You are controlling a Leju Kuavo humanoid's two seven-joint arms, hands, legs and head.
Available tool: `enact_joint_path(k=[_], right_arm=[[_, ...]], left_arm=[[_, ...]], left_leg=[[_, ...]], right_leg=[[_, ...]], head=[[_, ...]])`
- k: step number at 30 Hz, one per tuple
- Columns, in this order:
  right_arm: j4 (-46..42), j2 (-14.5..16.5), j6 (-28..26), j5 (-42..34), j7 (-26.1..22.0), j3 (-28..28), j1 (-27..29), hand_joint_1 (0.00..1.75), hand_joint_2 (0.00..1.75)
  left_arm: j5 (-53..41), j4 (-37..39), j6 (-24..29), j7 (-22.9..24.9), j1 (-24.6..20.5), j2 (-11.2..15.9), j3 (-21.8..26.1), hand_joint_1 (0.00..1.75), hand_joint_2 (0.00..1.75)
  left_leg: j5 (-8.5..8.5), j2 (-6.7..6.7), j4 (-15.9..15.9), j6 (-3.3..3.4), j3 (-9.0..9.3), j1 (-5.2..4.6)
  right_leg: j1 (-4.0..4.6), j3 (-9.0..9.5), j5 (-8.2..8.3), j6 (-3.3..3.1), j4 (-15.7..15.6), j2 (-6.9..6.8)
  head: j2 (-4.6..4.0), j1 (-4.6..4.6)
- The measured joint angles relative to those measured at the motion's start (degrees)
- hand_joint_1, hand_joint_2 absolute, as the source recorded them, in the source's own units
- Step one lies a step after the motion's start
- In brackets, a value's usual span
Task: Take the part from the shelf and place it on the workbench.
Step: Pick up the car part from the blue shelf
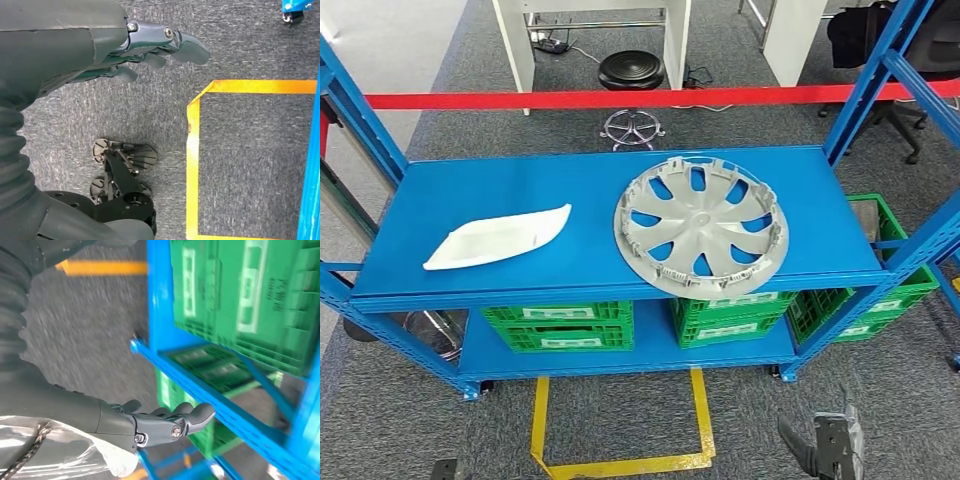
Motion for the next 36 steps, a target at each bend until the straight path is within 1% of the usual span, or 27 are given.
enact_joint_path(k=[4,9,15,19,24,30,36], right_arm=[[-5.3,-0.4,-1.6,6.7,1.7,-0.1,1.4,0.00,1.75],[-11.4,-2.4,-3.0,15.2,5.2,0.2,2.7,0.00,1.75],[-17.1,-7.0,-3.3,24.8,10.7,2.2,2.7,0.00,1.75],[-19.9,-10.7,-2.6,30.7,14.7,4.4,1.4,0.00,1.75],[-20.8,-15.7,0.6,36.6,19.0,7.7,-2.8,0.00,1.75],[-20.1,-20.5,5.9,41.4,22.8,12.5,-10.2,0.00,1.75],[-16.9,-23.6,11.4,44.4,25.3,18.0,-18.7,0.00,1.75]], left_arm=[[-1.6,0.5,0.1,-0.3,-0.5,-0.1,1.0,0.00,1.75],[-3.6,1.2,0.1,-0.4,-1.2,-0.4,2.2,0.00,1.75],[-6.0,1.9,0.1,-0.4,-2.0,-0.5,3.3,0.00,1.75],[-7.6,2.2,0.1,-0.4,-2.6,-0.5,3.8,0.00,1.75],[-9.4,2.6,0.1,-0.1,-3.4,-0.7,4.2,0.00,1.75],[-11.2,3.0,0.1,0.3,-4.1,-1.0,4.3,0.00,1.75],[-12.5,3.1,0.0,1.0,-4.8,-1.2,4.3,0.00,1.75]], left_leg=[[0.00,0.00,0.0,0.00,0.00,0.00],[0.00,0.00,0.0,0.00,0.00,0.00],[0.01,0.00,0.0,0.01,-0.01,-0.02],[0.02,0.00,0.0,0.02,-0.01,-0.02],[0.08,0.00,0.0,0.03,-0.01,-0.02],[0.13,-0.01,0.0,0.02,-0.03,-0.02],[0.18,-0.01,0.0,0.02,-0.03,-0.01]], right_leg=[[0.00,0.00,0.00,0.00,0.0,0.00],[0.00,0.01,0.00,0.00,0.0,-0.01],[-0.01,0.03,0.03,0.03,0.0,0.00],[-0.01,0.03,0.06,0.04,0.0,-0.01],[-0.01,0.04,0.10,0.04,0.0,-0.03],[0.00,0.02,0.16,0.01,0.0,-0.04],[0.00,0.02,0.18,0.00,0.0,-0.05]], head=[[0.00,-0.01],[0.00,0.01],[0.00,0.01],[0.00,0.00],[0.00,0.01],[0.00,0.01],[0.00,0.00]])
